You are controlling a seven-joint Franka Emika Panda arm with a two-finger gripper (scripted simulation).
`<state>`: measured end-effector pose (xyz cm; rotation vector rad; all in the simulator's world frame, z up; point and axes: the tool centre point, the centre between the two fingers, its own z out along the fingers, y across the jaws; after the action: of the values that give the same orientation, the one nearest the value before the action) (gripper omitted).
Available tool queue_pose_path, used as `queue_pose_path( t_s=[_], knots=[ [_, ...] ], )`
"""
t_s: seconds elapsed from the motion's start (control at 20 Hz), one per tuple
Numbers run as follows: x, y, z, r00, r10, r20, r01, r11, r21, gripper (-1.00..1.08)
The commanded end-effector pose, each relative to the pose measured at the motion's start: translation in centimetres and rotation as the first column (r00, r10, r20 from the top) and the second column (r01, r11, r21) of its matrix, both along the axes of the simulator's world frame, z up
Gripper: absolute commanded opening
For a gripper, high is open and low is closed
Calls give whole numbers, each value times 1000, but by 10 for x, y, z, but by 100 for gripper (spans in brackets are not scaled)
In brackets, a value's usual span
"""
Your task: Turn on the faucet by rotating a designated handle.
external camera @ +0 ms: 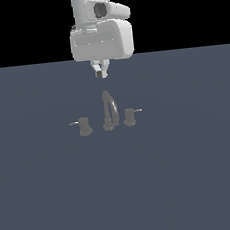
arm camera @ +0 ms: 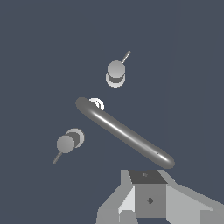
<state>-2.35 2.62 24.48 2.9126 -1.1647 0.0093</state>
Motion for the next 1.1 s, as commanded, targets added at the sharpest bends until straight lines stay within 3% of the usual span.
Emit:
queue_pose_path(
  t_s=[0.0, 0.5, 1.05],
  knots=[
    [15, -5, -16, 999, -51, 1, 51, 999, 0, -100],
    [72, -35, -80, 967, -253, 0, 253, 967, 0, -100],
    [126, -80, -147, 888, -460, -1, 460, 888, 2, -100]
  ],
)
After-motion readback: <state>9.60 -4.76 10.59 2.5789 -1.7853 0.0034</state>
